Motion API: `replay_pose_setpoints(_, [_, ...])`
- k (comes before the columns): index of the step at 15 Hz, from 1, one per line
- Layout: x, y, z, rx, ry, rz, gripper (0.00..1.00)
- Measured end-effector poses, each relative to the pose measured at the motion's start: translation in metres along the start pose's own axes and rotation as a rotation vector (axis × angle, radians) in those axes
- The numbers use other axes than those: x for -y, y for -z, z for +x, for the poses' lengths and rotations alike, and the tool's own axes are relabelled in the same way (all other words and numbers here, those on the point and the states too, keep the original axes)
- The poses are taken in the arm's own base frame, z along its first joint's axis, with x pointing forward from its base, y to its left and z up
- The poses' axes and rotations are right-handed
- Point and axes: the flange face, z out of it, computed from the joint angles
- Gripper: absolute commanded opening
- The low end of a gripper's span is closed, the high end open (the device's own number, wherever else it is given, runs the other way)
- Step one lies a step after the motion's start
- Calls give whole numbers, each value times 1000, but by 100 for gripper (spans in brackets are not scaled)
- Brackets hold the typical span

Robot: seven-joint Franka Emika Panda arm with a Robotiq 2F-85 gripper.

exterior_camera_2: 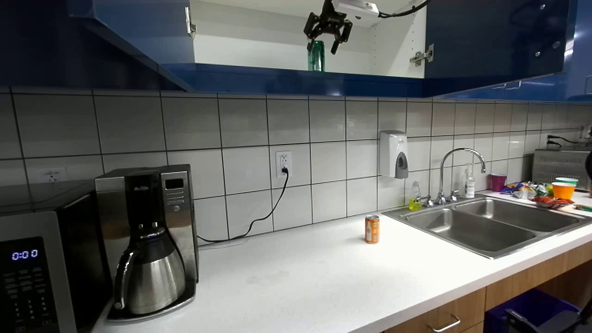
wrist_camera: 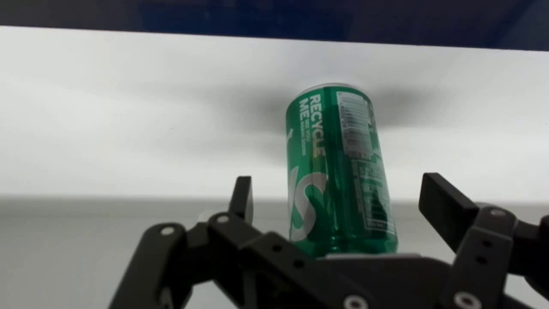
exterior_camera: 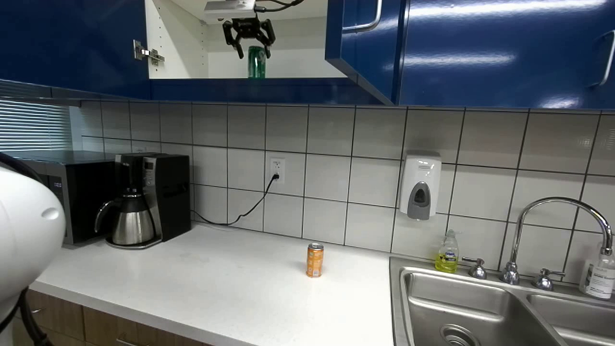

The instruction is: Remove the green can from the open upper cabinet then place it on the counter.

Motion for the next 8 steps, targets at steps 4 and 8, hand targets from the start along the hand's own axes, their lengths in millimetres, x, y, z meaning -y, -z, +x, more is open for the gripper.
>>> replay_pose_setpoints(4, [-3, -5, 6, -7, -3, -4, 100])
replay_pose_setpoints(8, [-4, -11, 11, -8, -4, -6, 100])
